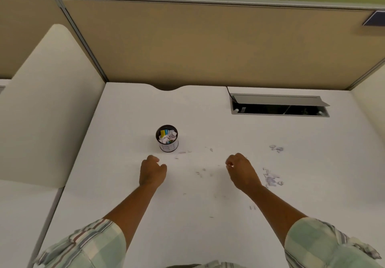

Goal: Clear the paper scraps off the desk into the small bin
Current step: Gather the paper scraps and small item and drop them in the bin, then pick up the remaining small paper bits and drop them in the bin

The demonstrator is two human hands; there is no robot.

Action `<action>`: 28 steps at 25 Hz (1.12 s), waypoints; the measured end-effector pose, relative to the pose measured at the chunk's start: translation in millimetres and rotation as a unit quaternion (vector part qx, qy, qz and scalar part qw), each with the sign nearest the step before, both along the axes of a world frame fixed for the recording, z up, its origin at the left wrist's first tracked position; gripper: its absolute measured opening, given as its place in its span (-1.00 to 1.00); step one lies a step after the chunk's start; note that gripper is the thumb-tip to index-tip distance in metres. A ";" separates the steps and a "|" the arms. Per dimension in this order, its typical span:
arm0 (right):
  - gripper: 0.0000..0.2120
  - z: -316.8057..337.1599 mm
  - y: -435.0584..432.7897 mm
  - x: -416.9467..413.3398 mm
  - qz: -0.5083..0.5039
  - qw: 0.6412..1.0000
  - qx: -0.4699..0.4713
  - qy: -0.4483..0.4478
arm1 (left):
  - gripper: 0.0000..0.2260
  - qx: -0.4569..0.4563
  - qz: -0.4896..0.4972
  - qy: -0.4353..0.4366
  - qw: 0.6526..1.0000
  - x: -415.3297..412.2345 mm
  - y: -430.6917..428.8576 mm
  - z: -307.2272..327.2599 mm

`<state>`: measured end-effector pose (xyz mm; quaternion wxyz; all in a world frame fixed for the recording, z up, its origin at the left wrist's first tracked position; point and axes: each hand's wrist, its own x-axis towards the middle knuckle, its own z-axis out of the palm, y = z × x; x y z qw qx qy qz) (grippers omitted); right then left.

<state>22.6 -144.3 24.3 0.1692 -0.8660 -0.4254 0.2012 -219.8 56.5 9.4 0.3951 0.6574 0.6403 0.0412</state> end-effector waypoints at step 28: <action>-0.52 -16.4 -87.9 154.1 -0.102 0.992 -0.064 -0.028 | -0.41 0.075 -0.142 0.061 0.985 127.1 -78.8 -17.5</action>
